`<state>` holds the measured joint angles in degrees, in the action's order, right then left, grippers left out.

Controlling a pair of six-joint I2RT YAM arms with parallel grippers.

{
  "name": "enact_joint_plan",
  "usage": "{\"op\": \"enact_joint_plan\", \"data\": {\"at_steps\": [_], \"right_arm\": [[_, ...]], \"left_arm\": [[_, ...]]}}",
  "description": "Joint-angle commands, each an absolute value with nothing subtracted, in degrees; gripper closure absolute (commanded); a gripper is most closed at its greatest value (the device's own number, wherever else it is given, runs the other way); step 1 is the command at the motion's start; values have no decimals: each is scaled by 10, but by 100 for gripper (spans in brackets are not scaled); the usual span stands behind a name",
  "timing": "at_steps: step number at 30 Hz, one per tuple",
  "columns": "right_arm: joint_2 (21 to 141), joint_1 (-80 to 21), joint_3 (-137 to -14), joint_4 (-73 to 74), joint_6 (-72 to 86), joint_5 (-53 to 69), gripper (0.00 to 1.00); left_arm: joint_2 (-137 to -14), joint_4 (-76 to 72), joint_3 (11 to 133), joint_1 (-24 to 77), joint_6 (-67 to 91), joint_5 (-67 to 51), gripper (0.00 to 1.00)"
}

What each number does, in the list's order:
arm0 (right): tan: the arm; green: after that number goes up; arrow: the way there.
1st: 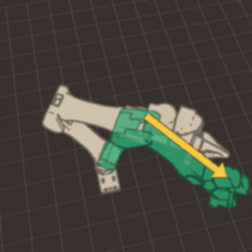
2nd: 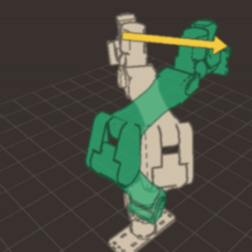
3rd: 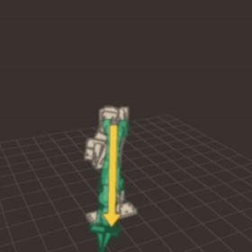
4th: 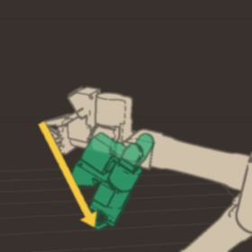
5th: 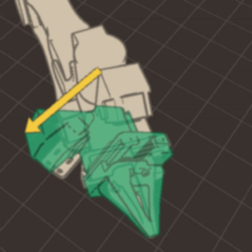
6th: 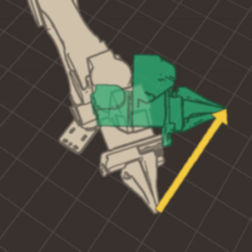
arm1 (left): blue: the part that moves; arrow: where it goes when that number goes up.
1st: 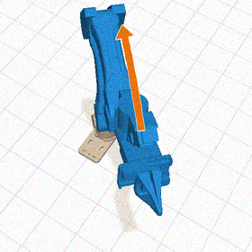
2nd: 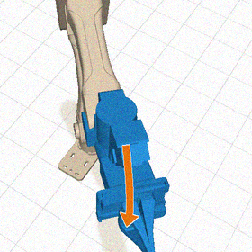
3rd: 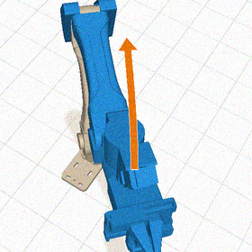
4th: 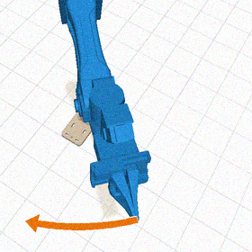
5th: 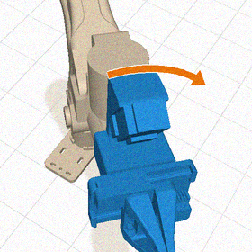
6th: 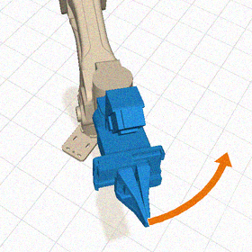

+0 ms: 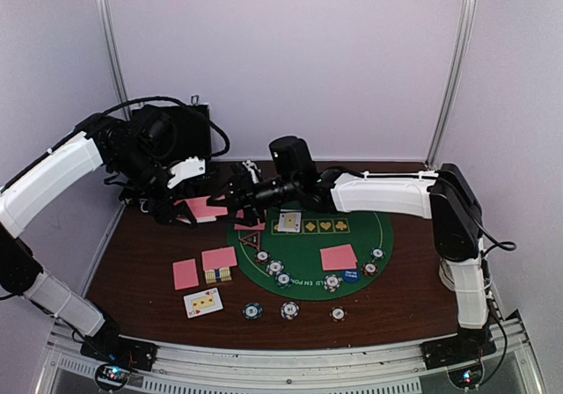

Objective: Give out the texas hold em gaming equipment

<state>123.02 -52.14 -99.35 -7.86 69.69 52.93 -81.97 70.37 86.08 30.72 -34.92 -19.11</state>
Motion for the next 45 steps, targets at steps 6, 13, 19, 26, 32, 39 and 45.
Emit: {"op": "enact_joint_plan", "data": {"at_steps": [6,13,19,26,32,39,45], "right_arm": [[1172,-510,-967,-31,674,535,57],[1151,-510,-932,-108,726,537,70],[1143,-510,-923,-141,752,545,84],[1129,-495,-916,-120,742,553,97],[1097,-463,-892,-60,708,554,100],[1080,-424,-897,43,665,560,100],[1075,-392,-972,213,547,531,100]], "left_arm": [[-812,684,871,303,-355,-200,100],[-812,684,870,303,-356,-197,100],[-813,684,868,303,-357,-196,100],[-810,684,867,303,-357,-195,100],[-809,686,867,303,-359,-191,100],[-808,686,867,303,-359,-191,100],[-807,686,867,303,-359,-189,100]]}}
